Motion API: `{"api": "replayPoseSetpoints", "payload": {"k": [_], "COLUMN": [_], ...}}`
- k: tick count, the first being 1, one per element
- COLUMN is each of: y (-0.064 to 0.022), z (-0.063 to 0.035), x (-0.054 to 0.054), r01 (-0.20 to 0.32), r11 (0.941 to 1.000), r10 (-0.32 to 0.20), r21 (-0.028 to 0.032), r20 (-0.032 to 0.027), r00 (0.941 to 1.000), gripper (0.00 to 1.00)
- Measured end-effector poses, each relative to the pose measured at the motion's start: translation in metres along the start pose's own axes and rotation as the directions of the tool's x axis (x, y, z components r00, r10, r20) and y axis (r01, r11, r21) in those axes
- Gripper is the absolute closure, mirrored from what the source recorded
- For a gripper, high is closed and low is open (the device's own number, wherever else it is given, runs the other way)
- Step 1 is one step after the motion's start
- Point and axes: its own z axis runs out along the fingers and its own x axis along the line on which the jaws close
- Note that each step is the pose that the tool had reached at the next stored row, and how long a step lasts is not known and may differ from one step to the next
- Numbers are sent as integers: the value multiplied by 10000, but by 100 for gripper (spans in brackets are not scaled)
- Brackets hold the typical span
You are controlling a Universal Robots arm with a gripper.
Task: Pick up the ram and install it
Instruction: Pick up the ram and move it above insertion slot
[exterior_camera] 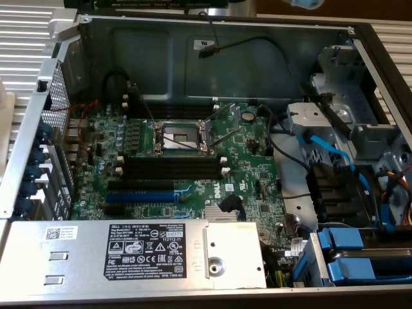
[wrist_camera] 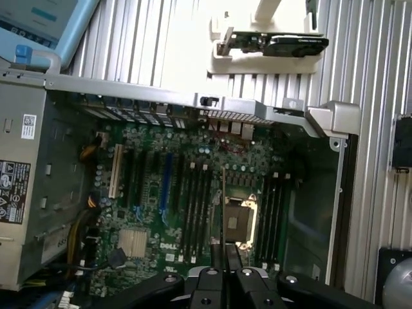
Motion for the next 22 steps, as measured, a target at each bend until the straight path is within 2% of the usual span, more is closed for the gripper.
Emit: {"api": "replayPoseSetpoints", "payload": {"k": [5, 10, 15, 19, 22], "y": [-2, -31, -41, -43, -44], "z": [0, 0, 8, 26, 47], "x": [-2, -35, -73, -78, -78], "r01": [-464, -646, -797, -909, -937], "r11": [9989, 9979, 9967, 9954, 9950], "r10": [464, 645, 796, 909, 937], "r21": [20, 46, 135, 288, 335], "r20": [18, 21, 26, 9, 7], "r00": [9989, 9979, 9968, 9959, 9956], "gripper": [88, 88, 88, 88, 88]}}
